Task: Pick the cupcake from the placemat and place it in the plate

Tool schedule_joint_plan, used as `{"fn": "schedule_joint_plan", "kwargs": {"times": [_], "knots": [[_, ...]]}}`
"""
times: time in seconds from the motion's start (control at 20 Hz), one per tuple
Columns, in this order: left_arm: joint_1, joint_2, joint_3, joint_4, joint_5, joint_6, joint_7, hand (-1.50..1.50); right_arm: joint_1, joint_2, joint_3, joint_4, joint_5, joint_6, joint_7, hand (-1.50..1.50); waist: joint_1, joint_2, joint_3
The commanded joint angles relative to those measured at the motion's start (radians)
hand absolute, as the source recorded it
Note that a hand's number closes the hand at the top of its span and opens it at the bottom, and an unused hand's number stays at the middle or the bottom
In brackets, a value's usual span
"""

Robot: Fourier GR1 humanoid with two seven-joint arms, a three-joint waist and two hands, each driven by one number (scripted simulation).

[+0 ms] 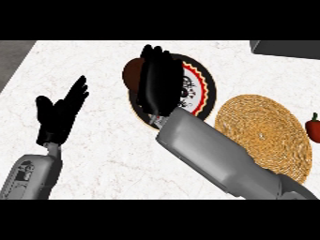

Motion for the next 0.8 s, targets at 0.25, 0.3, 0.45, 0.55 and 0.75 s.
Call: {"fn": "schedule_joint_plan", "kwargs": {"times": [0.25, 0.3, 0.45, 0.55, 0.75], "knots": [[0.011, 0.001, 0.021, 0.002, 0.005, 0.010, 0.002, 0.00, -0.019, 0.012, -0.046, 0.163, -0.015, -0.202, 0.165, 1.50, -0.047, -0.001, 0.002], [0.072, 0.001, 0.015, -0.014, -0.007, 0.010, -0.041, 0.00, -0.006, 0.012, -0.053, 0.201, -0.024, -0.213, 0.130, 1.50, -0.048, -0.002, 0.002], [0.038, 0.027, 0.043, -0.047, 0.004, 0.015, 0.011, 0.00, 0.015, 0.012, -0.043, 0.250, -0.063, -0.187, 0.103, 1.50, -0.062, -0.006, 0.002], [0.008, 0.025, 0.047, 0.010, 0.011, -0.006, -0.008, 0.00, 0.010, 0.012, -0.046, 0.316, -0.160, -0.183, 0.040, 1.50, -0.050, 0.004, 0.002], [0.020, 0.021, 0.065, 0.042, 0.002, 0.013, -0.042, 0.00, 0.106, 0.012, -0.112, 0.239, -0.322, -0.239, -0.046, 1.50, -0.074, 0.002, 0.003]]}}
